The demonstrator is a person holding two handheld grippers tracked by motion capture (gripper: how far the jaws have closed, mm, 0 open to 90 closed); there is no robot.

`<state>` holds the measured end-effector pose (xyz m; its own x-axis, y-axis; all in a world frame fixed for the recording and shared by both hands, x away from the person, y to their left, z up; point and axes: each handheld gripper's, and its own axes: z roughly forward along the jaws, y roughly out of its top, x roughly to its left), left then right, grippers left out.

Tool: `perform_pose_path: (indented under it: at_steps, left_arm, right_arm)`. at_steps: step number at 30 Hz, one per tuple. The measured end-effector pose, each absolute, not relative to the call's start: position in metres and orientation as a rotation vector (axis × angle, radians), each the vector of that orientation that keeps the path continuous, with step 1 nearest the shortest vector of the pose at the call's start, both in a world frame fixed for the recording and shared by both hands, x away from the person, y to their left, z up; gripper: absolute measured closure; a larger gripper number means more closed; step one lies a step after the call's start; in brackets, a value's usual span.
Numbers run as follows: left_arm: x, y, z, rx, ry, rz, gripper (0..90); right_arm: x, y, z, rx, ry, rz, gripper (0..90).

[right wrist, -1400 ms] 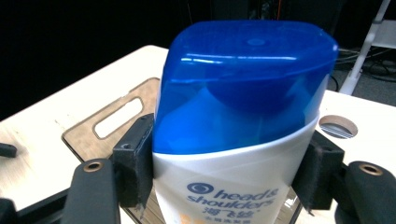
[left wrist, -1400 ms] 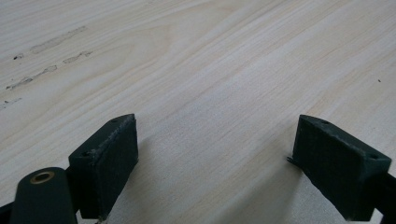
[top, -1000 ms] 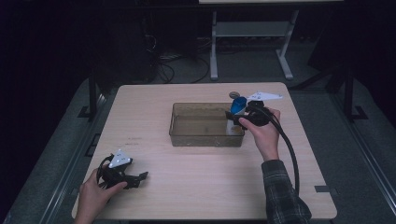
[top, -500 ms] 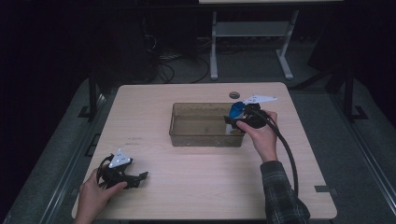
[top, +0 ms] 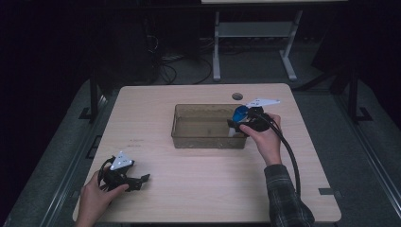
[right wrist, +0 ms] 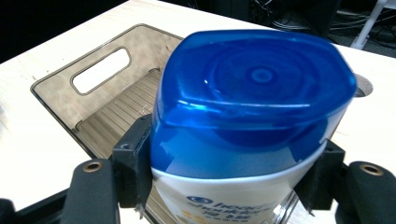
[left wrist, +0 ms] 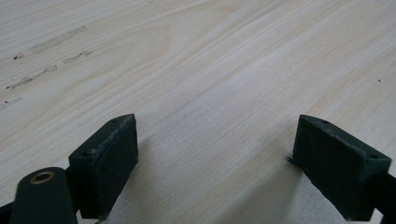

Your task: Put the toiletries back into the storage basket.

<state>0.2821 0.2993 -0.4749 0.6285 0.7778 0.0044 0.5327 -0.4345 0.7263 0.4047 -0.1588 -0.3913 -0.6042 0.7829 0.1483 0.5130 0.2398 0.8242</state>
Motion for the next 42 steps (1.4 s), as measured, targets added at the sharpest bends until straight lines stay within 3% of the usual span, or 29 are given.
perform_pose_path:
  at_steps: [6, 11, 42]
  left_arm:
    - [0.282, 0.299, -0.475, 2.142, 1.021, 0.445, 13.1]
    - [0.282, 0.299, -0.475, 2.142, 1.021, 0.445, 13.1]
    - [0.282, 0.299, -0.475, 2.142, 1.021, 0.445, 13.1]
  right_arm:
    - [0.403, -0.154, -0.39, 1.187, 2.237, 1.287, 31.9]
    - [0.4, -0.155, -0.386, 1.179, 2.216, 1.336, 25.0]
    - [0.367, -0.18, -0.388, 1.191, 2.191, 1.359, 23.7]
